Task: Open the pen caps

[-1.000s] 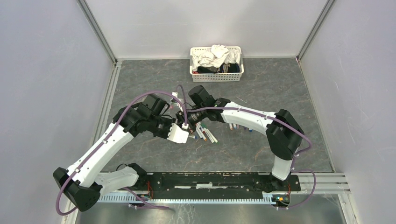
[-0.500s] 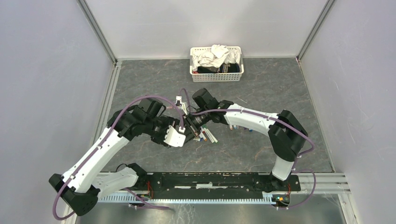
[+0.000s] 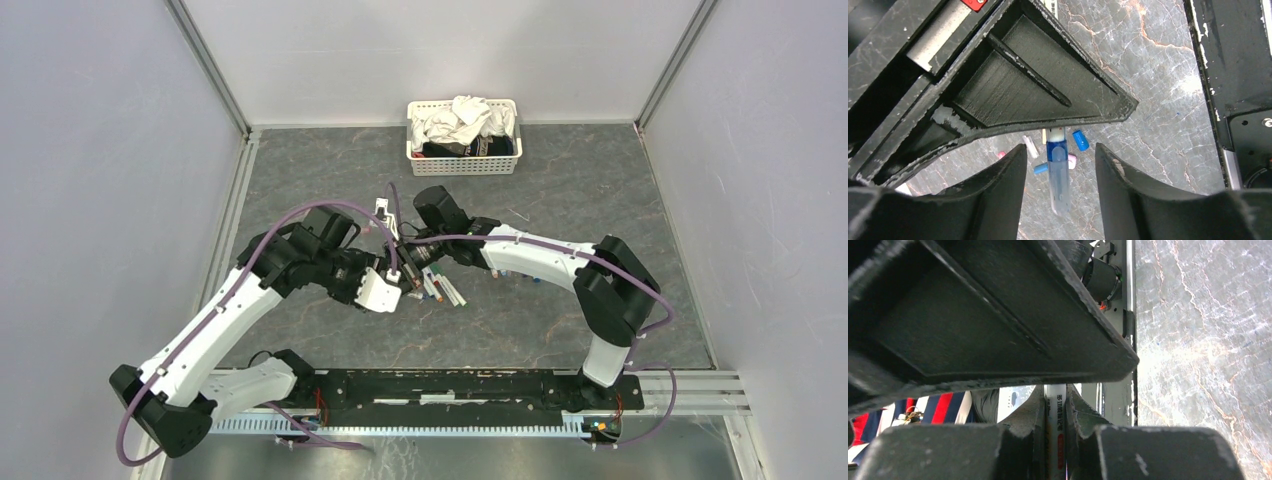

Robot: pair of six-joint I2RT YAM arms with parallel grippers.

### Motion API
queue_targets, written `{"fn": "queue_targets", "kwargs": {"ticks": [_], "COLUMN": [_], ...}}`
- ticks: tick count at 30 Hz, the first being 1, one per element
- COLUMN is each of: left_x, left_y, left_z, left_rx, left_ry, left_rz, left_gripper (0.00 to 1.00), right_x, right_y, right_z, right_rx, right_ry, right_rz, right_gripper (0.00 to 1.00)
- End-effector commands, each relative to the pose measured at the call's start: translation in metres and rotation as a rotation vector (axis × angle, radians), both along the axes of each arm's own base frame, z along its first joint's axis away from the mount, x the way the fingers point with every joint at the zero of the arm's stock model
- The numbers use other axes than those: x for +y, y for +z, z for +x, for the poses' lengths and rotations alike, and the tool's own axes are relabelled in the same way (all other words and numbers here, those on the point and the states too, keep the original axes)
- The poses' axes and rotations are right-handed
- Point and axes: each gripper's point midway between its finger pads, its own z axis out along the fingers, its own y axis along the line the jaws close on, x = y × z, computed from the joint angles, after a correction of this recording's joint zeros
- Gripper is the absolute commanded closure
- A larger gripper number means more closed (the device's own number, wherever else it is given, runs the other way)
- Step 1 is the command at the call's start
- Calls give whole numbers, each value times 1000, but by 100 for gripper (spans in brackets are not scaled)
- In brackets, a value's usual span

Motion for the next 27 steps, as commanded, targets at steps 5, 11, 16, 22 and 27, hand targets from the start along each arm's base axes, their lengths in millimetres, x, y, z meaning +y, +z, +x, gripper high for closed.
{"fn": "queue_targets", "kwargs": {"ticks": [5, 11, 16, 22, 27], "left_x": [-11, -5, 3, 11, 0], "left_y": [4, 1, -5, -13, -3], "left_z": [8, 3, -1, -2, 2], "left_rx": [-79, -110, -115, -106, -117], "left_ry": [-84, -140, -155, -148, -131], "left_rz": [-26, 8, 41, 90, 21], "left_gripper": [77, 98, 98, 98, 65], "right_x": [5, 8, 7, 3, 10], "right_y": [32, 24, 17, 9, 18], "right_z": [-3, 3, 11, 13, 18], "right_rx": [-7, -1, 2, -9, -6], "right_ry": [33, 40, 30, 25, 12], "right_rz": [120, 79, 40, 4, 27], "right_gripper": [97, 59, 63, 100, 100]}}
